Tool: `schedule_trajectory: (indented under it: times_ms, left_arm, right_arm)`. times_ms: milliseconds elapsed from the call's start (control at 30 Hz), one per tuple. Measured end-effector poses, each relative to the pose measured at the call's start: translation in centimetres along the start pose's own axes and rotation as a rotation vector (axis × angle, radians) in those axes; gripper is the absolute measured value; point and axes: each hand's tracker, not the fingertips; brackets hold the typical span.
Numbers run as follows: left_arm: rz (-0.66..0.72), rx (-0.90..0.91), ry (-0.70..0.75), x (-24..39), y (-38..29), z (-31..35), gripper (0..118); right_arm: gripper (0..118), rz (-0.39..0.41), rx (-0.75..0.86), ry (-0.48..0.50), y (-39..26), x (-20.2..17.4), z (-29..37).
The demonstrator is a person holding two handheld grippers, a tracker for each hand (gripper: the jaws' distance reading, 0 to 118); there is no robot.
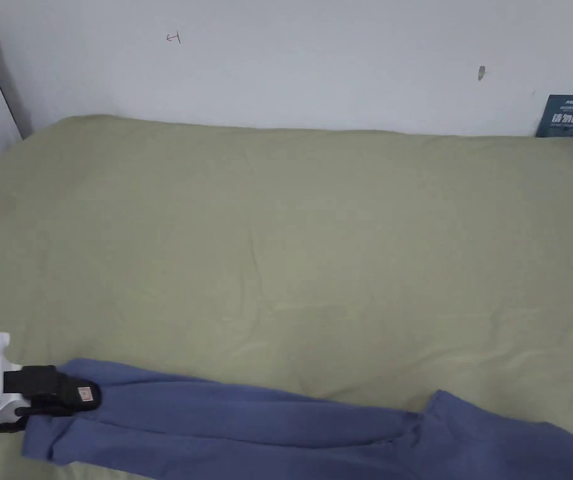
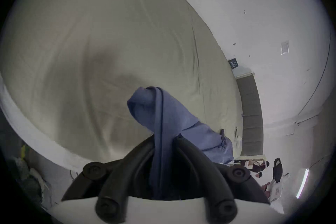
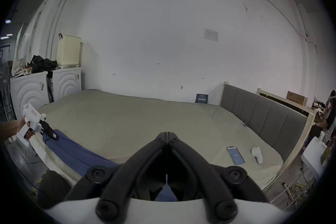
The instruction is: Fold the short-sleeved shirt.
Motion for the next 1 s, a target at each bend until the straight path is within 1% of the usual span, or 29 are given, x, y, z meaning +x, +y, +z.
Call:
schedule_trajectory:
  times_ms: [67,167,267,300,367,467,567,633,667,700,767,833,867,933,1000]
  left_arm:
    - [-0.030,0.003,0.053,1.2,-0.1,1.0,8]
    - [-0.118,-0.002,0.106,4.8,-1.1,1.2,8]
    - [-0.235,-0.012,0.170,9.3,-2.6,0.2,8]
    - [-0.280,-0.024,0.167,10.8,-3.0,-0.6,8]
    - [-0.315,-0.054,0.156,13.4,-4.1,-2.0,8]
    - [-0.410,-0.085,0.187,17.4,-5.8,-4.9,8]
    - [-0.461,-0.145,0.200,20.5,-7.6,-8.3,8]
    - [-0.544,-0.160,0.255,21.9,-9.0,-11.2,9]
    - [-0.576,-0.172,0.287,22.5,-9.7,-12.5,13]
    - [-0.597,-0.192,0.300,22.9,-10.6,-14.1,26]
    - [-0.576,-0.207,0.271,23.5,-11.8,-17.0,44]
    - [-0.568,-0.239,0.153,24.0,-12.8,-19.7,86]
    - [-0.564,-0.225,0.131,24.2,-13.2,-20.4,92]
    - [-0.575,-0.258,0.127,24.8,-13.6,-21.2,93]
    - [-0.554,-0.223,0.147,24.4,-13.4,-20.5,93]
  right_arm:
    - [0,0.003,0.003,0.006,-0.1,0.0,-0.1]
    - [0,-0.019,0.010,0.030,-0.2,0.1,-0.2]
    - [0,-0.035,0.011,0.041,-0.3,0.2,0.1]
    - [0,-0.035,0.009,0.043,-0.5,0.2,0.2]
    - [0,-0.034,0.008,0.043,-0.7,0.4,0.4]
    - [0,-0.041,0.002,0.036,-1.0,0.9,0.8]
    - [0,-0.052,-0.008,0.026,-1.3,1.4,1.1]
    - [0,-0.060,-0.019,0.022,-1.5,1.7,1.4]
    - [0,-0.061,-0.024,0.023,-1.7,1.8,1.5]
    - [0,-0.063,-0.027,0.018,-1.8,1.8,1.6]
    - [0,-0.071,-0.035,0.015,-2.1,2.0,1.8]
    - [0,-0.088,-0.051,0.017,-2.0,2.0,1.8]
    - [0,-0.091,-0.056,0.019,-2.1,2.1,1.9]
    - [0,-0.090,-0.063,0.016,-2.1,2.1,2.0]
    - [0,-0.087,-0.068,0.019,-2.2,2.2,2.1]
